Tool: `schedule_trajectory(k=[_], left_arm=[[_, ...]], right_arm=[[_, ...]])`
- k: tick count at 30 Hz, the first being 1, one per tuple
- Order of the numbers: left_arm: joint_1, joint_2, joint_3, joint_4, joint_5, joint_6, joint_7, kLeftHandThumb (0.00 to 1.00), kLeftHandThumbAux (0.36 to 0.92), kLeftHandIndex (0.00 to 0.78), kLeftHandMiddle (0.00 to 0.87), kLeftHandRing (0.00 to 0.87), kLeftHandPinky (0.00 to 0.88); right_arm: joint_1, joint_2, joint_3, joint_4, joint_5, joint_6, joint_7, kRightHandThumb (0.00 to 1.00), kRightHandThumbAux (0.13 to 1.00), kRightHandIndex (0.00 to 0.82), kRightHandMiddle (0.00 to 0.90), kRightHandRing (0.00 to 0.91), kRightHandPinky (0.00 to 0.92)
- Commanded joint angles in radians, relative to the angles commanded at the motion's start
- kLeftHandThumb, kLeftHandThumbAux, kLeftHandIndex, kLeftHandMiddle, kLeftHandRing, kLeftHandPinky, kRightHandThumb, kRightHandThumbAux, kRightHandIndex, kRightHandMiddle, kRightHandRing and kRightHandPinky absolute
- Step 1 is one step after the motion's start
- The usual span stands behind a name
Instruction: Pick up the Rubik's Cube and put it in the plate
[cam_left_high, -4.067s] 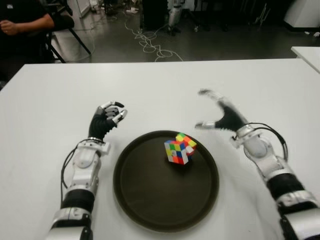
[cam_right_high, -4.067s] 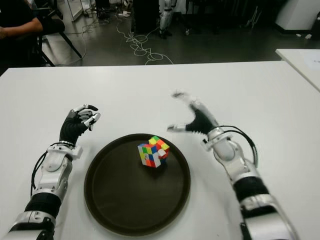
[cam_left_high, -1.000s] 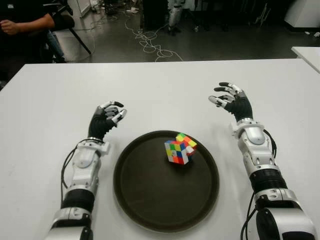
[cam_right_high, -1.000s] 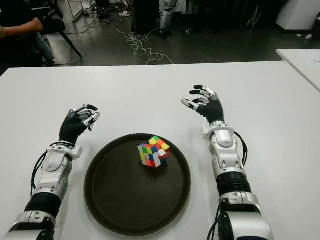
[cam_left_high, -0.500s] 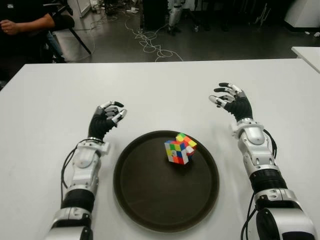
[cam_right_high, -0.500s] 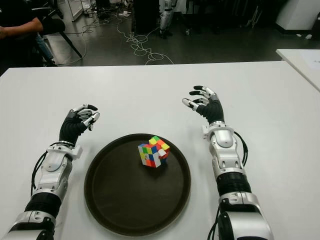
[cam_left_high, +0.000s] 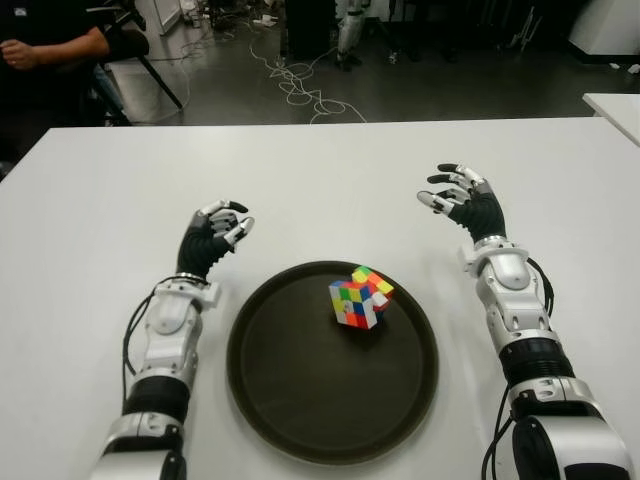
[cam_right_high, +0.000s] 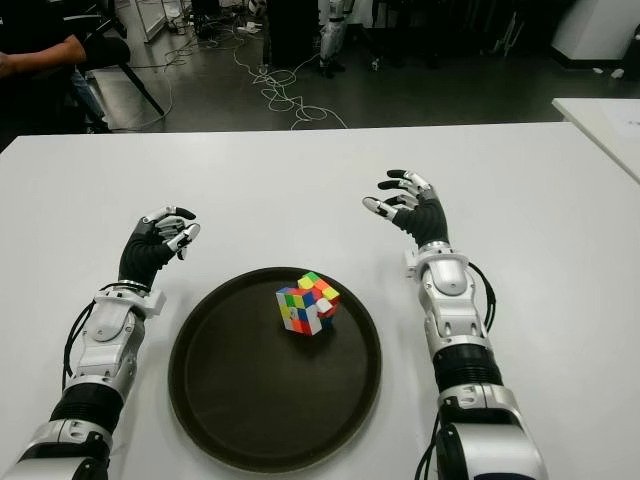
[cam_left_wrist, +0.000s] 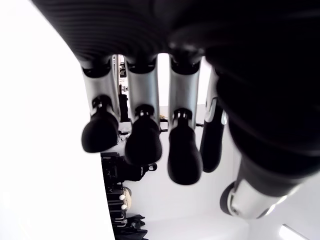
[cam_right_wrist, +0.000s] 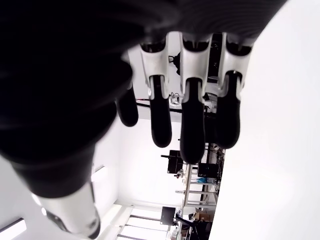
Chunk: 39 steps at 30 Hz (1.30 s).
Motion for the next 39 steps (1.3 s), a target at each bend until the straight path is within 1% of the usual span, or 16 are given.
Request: schedule_trajectory(k=[12, 21, 27, 33, 39], left_arm=[[-0.005, 0.003, -0.001, 0.013, 0.000, -0.013, -0.004, 0.688, 0.718, 0.434, 0.756, 0.763, 0.741], [-0.004, 0.000, -0.001, 0.007, -0.005, -0.001, -0.004, 0.689, 0.717, 0.434, 0.753, 0.763, 0.744], [-0.002, -0.005, 0.001, 0.000, -0.010, 0.008, -0.002, 0.691, 0.717, 0.434, 0.754, 0.761, 0.740], [0.003, -0.007, 0.000, -0.015, -0.013, 0.026, -0.001, 0.690, 0.717, 0.435, 0.764, 0.768, 0.744], [0.007, -0.007, -0.002, -0.021, -0.010, 0.023, -0.003, 0.689, 0.717, 0.435, 0.765, 0.768, 0.744]], right_arm=[[-0.003, -0.001, 0.001, 0.010, -0.005, -0.008, -0.005, 0.074, 0.818, 0.305, 0.441, 0.494, 0.536], [-0.003, -0.005, 0.002, 0.016, -0.007, -0.020, -0.001, 0.075, 0.812, 0.299, 0.438, 0.493, 0.538], [-0.001, -0.006, 0.002, 0.015, -0.008, -0.021, -0.002, 0.093, 0.813, 0.305, 0.453, 0.502, 0.545], [0.003, -0.005, 0.001, 0.009, -0.008, -0.021, -0.004, 0.106, 0.814, 0.301, 0.442, 0.494, 0.534], [0.004, -0.004, 0.000, 0.008, -0.007, -0.021, -0.006, 0.105, 0.809, 0.297, 0.429, 0.483, 0.529]])
